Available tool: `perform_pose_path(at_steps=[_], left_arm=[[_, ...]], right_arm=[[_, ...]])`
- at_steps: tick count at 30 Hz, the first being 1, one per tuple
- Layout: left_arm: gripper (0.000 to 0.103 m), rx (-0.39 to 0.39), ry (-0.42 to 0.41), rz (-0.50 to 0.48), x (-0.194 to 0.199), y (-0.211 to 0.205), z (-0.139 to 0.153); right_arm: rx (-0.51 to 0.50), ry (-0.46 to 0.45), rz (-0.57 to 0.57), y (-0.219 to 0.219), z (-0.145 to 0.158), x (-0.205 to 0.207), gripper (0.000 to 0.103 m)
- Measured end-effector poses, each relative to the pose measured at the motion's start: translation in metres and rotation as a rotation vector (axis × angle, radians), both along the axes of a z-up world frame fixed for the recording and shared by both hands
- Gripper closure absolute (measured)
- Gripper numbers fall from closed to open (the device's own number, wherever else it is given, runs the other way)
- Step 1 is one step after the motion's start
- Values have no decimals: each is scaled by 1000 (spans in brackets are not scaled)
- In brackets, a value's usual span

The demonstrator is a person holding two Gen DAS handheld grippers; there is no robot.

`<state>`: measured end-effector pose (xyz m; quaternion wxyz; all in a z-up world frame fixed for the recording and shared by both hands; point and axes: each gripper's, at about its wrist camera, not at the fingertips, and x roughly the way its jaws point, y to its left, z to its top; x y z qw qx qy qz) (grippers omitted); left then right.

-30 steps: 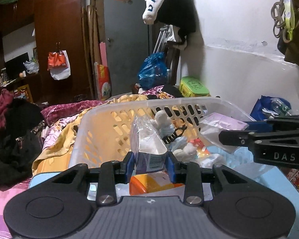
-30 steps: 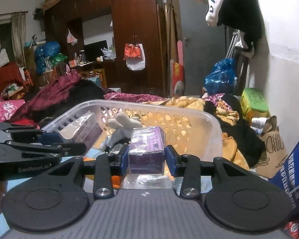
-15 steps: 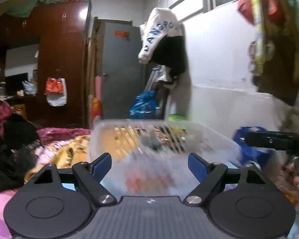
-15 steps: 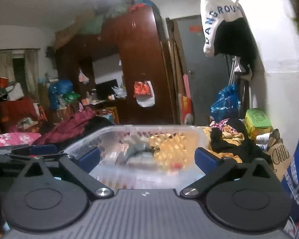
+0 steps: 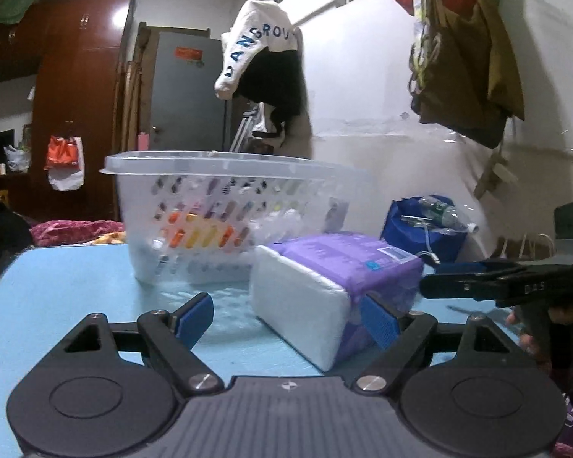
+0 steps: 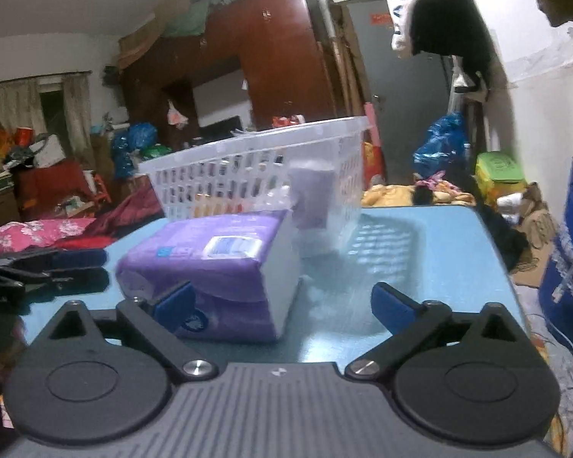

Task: Organize objects
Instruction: 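Grasp the purple tissue pack with both grippers from its ends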

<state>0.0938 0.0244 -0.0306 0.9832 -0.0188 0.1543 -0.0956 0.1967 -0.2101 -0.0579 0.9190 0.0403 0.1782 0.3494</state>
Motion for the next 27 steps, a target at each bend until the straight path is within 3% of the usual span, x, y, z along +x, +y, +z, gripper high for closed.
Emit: perform_pose_path(at_steps=[13,21,23,27], left_arm=[[16,48,32,-15,18,-25,-13],[32,13,63,-49,26,-26,-14],[48,26,64,-52,26,-29,-16],[51,66,49,-17,24,-34,-16]], right_arm=[[-33,-45,78,18,-3,-9,18],[-29,-40,112,23,-6,-13,37],[-31,-40,109,22,-6,-13,50],[-44,-53,112,23,-7,-16,61]])
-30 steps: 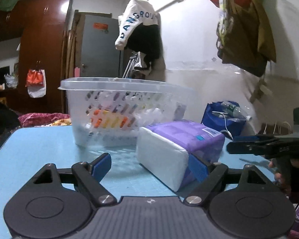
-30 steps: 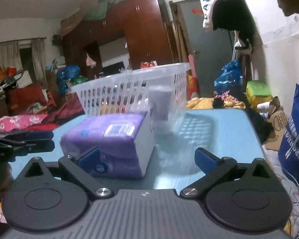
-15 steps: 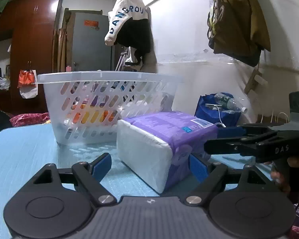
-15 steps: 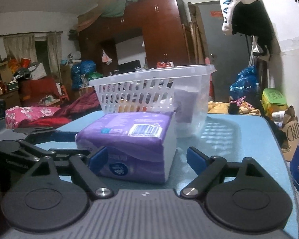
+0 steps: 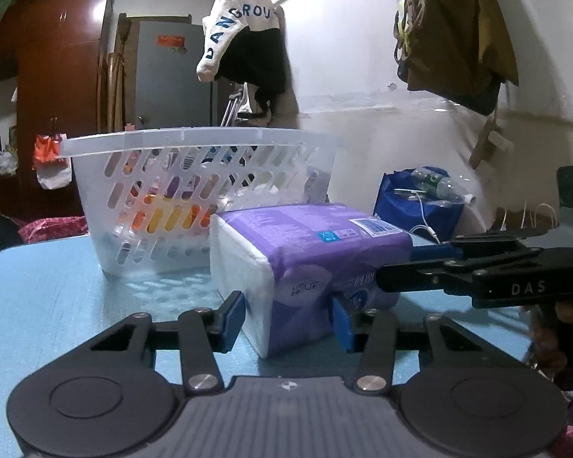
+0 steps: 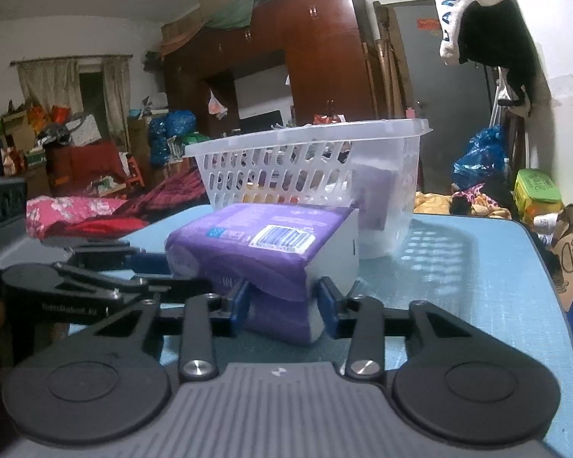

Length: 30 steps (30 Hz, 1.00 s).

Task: Organize objects
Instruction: 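Grasp the purple tissue pack with both grippers from its ends, then lift the tissue pack into the white basket and open both grippers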

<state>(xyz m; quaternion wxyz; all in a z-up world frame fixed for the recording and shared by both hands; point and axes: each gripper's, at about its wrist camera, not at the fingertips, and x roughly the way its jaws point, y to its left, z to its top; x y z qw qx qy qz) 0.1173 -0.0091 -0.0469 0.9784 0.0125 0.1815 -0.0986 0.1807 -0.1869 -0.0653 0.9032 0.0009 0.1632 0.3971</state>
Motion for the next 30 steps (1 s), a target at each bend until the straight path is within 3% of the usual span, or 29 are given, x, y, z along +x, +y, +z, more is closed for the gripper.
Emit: perform_pose_path(at_steps=[16,21,26,30], left_arm=[[52,21,-61,4,-15,5,1],[52,25,-120,15,-28,2,7],[53,6,-213,23,-49,3,25],[53,18,-289,15,-57,5,62]], right_arm=[[-64,-103,-58,21,-2,-25,63],[-56,-145,-66,22,4,-35,64],[-40,-230,-83,25,27,-56,64],[-30,-302,-82,27,61,-63,64]])
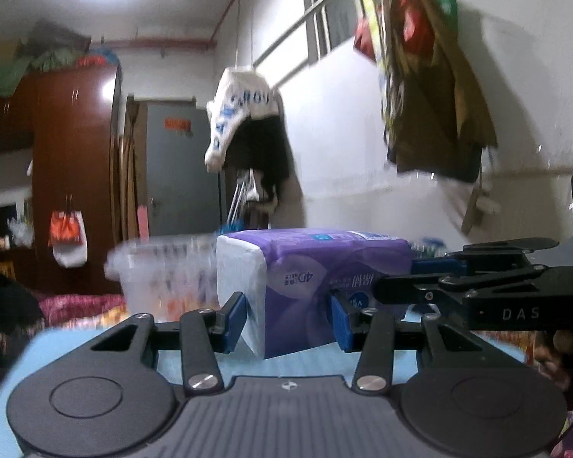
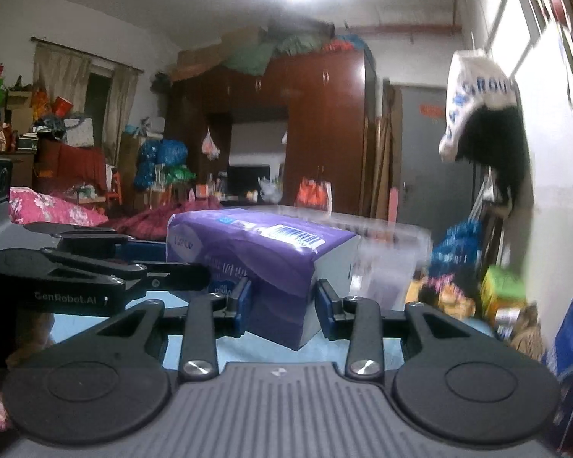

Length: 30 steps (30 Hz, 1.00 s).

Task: Organize objects
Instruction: 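Lift the tissue pack into the white basket and open both grippers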

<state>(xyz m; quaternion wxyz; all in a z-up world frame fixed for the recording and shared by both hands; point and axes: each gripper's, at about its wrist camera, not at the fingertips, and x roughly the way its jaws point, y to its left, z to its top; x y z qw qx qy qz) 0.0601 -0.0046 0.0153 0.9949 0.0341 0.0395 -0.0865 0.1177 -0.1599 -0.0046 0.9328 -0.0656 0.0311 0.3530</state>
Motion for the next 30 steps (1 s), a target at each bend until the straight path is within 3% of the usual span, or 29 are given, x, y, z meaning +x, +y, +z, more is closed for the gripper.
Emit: perform_pose_path(at_steps=[5,9,12,20,30], left_arm=[[53,28,-65,2,25,8,67],[53,22,-34,-2,69,21,96],[53,14,18,-4,103,30,93],[53,46,165,46,179,33,59],[53,99,217,107,199,23,43]], right_arm=[[8,-58,10,10,65,27,64],[3,-17,7,25,92,71,64],[-21,38,-10,36,89,100,64],[-70,214,-57,49,47,164,64],[-149,265,-123,54,33,172,63]])
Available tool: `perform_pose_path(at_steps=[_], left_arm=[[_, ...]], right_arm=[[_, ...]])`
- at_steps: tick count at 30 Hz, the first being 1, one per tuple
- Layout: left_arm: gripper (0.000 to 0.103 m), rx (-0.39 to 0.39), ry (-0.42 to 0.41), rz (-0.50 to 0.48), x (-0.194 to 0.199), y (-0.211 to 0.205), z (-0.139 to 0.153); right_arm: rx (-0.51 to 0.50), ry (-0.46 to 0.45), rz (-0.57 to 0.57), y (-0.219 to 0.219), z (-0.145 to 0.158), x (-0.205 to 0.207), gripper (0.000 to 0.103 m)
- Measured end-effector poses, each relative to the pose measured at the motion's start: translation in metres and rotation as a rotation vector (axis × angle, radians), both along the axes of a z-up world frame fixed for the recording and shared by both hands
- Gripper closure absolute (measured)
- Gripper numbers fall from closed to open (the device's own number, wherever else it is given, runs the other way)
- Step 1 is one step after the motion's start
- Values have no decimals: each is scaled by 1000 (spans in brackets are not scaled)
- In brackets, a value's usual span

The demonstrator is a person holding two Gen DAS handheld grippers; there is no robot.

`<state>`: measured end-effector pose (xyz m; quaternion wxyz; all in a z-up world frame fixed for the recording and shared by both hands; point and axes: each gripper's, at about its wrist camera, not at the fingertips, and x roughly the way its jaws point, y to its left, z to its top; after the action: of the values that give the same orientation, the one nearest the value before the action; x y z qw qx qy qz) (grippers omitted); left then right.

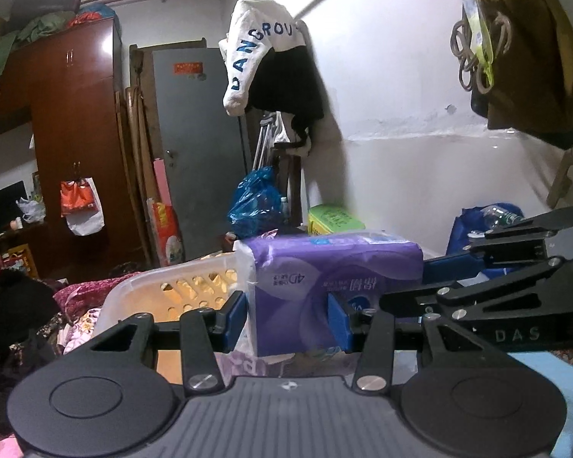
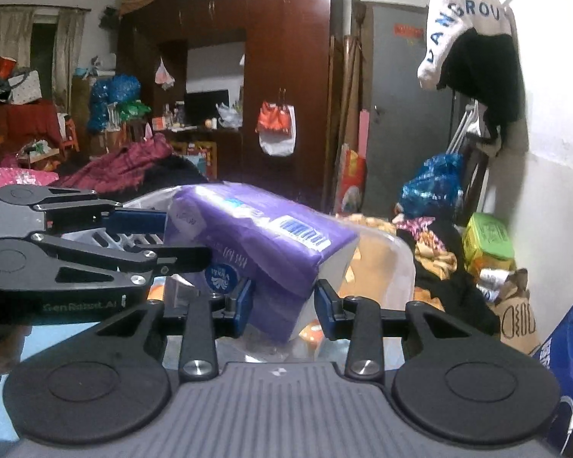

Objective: Organize objects

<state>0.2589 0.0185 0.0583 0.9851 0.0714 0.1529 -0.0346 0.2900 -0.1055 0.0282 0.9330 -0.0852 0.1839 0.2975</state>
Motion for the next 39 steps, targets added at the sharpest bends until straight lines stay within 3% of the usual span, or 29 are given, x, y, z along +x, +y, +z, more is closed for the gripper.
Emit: perform_pose_path(at_steps=[1,3,4,5,7,12,16,21,25,31,39], left_arm=[[51,9,-18,14,-2,1,0],[36,13,-52,46,-11,3,1],[23,7,-71,51,-17,5,3],[15,4,-83,58,-24,7,4],[10,-31,-77,37,-36,13,6],[2,-141,-27,-12,-63,30,7],[2,-185,-25,26,-87,42,8],[2,-165,41,21,-106,45,14],[2,-134,44,14,-125,38,18],[2,-94,77,51,-144,23,17],[2,-136,77,90,-164,15,7]], right_arm=[[6,-4,-7,-2,1,-1,62],[19,-32,-37,-7,3,-10,39],[27,-43,-43,-9,6,-14,15],[33,-60,-51,-12,8,-18,4],[57,-96,-61,-18,12,-28,0],[116,-45,-8,-24,14,-44,0],[159,13,-15,-26,12,-50,0],[139,16,-201,-24,14,-66,0],[65,27,-191,-21,19,-82,0],[108,23,-148,-24,20,-109,0],[116,-19,-130,-20,19,-135,0]])
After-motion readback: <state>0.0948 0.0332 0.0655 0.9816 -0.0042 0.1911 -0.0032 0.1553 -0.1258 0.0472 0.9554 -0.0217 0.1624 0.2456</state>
